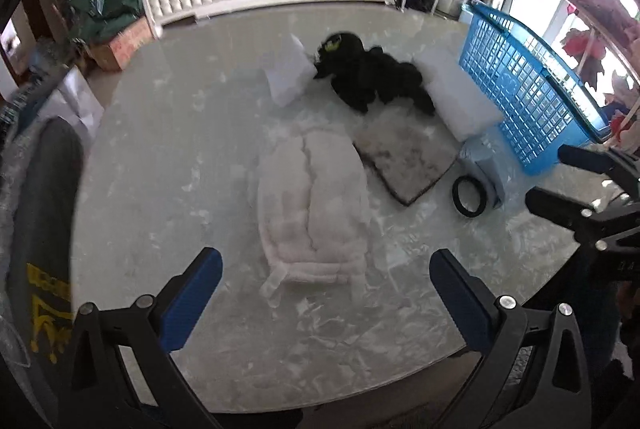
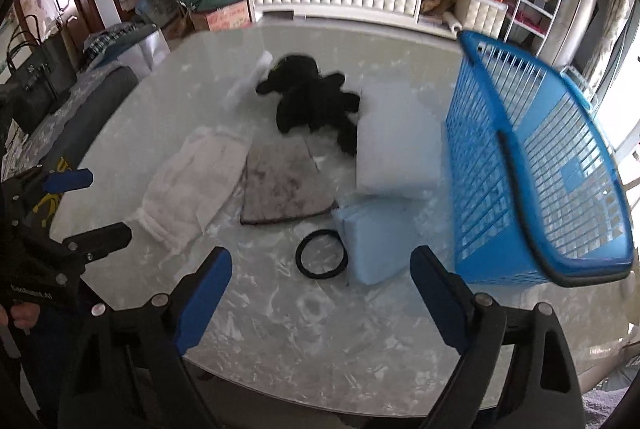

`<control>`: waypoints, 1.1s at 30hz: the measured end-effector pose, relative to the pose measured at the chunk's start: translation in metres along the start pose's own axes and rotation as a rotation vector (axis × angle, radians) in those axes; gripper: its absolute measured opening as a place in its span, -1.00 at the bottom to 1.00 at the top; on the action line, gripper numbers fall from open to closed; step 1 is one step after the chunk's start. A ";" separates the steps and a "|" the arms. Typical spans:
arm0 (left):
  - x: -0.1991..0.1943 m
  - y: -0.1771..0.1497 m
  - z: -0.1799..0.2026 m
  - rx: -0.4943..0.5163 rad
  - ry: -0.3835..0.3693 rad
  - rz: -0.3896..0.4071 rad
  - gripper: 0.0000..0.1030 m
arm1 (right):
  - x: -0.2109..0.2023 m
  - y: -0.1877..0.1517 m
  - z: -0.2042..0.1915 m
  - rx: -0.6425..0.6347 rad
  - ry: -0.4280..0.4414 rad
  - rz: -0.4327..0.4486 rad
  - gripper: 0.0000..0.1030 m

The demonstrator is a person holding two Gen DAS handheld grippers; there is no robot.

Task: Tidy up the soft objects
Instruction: 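Reach the right tool to the light-blue cloth while the left tool reaches the white towel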

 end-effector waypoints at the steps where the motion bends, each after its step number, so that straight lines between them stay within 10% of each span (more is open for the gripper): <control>1: 0.006 0.000 -0.001 -0.006 -0.008 -0.017 1.00 | 0.005 -0.001 0.000 -0.001 -0.003 -0.013 0.75; 33: 0.114 0.036 -0.016 0.047 0.023 -0.134 0.87 | 0.073 -0.008 0.052 0.097 -0.074 -0.214 0.07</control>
Point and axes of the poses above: each gripper's, at about its wrist camera, not at the fingertips, and x roughly the way its jaws point, z to its right, y to its top, the point moved 10 cm from there along x, roughly the way its jaws point, and after that the axes turned 3 degrees about -x, right-handed, at the moved point
